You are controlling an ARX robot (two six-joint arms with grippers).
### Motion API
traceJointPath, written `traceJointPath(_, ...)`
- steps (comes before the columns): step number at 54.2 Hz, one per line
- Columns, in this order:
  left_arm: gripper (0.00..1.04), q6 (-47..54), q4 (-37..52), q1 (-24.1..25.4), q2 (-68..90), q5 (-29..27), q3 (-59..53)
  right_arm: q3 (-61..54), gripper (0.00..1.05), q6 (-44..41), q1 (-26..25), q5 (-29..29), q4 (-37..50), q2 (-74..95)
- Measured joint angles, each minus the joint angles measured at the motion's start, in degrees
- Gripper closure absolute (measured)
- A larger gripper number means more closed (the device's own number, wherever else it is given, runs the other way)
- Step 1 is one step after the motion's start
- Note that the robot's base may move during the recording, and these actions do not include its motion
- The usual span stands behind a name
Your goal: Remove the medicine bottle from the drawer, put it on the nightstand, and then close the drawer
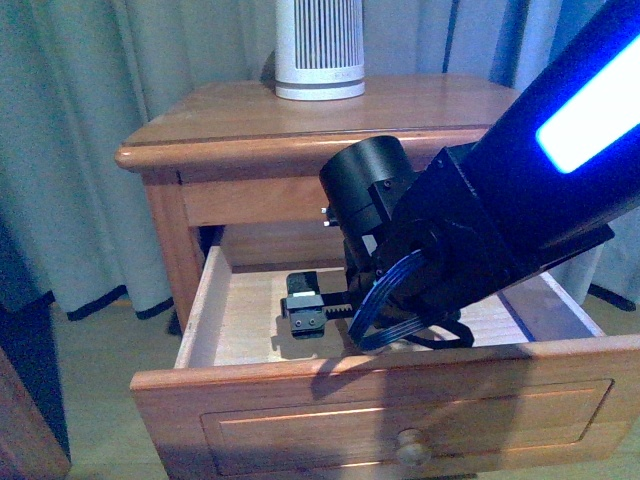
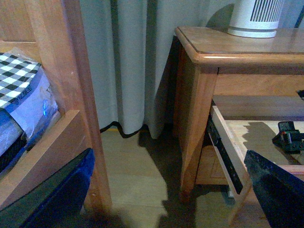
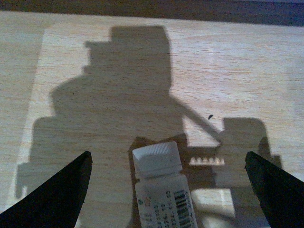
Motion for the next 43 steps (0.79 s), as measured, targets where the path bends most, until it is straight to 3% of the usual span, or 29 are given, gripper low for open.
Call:
traceJointPath(21,0.07,0.0,0.0,0.0,0.0,0.0,0.0,3.74,0.08,0.33,0.0,-0.15,0.31,4.52)
traceJointPath(43,0.07,0.0,0.0,0.0,0.0,0.0,0.0,3.82,0.65,1.81,0.0,1.38,-1.84,4.11)
